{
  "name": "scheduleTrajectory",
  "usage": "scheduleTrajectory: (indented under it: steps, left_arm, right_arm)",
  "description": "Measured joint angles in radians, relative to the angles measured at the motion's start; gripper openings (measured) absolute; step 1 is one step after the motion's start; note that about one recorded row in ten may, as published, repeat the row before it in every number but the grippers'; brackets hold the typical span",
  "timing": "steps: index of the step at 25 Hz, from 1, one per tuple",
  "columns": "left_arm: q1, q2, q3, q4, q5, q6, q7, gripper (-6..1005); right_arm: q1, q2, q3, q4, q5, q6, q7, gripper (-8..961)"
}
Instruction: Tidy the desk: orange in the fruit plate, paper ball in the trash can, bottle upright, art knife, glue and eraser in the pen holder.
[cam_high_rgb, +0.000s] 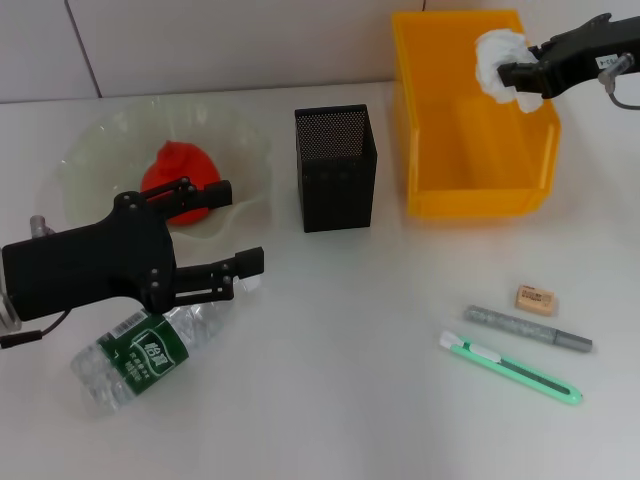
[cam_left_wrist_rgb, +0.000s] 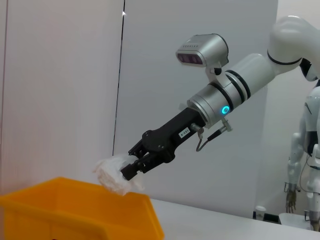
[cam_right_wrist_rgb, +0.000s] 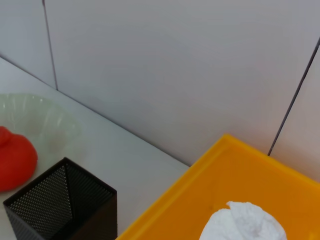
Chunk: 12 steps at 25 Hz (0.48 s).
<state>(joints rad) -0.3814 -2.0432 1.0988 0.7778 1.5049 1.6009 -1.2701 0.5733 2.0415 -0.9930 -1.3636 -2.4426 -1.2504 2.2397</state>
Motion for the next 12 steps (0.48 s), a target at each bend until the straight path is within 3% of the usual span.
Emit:
scheduleTrajectory:
  steps: [7, 12]
  left_arm:
    - [-0.002, 0.0, -0.002, 0.0, 0.0, -0.005, 0.001, 862]
    - [-0.002, 0.0, -0.002, 0.0, 0.0, -0.006, 0.002, 862]
  right_arm:
    - [0.036, -0.019, 0.005, 0.096, -0.009, 0.056, -0.012, 253]
    - [0.054, -0.02, 0.005, 0.128, -0.032, 0.071, -0.012, 259]
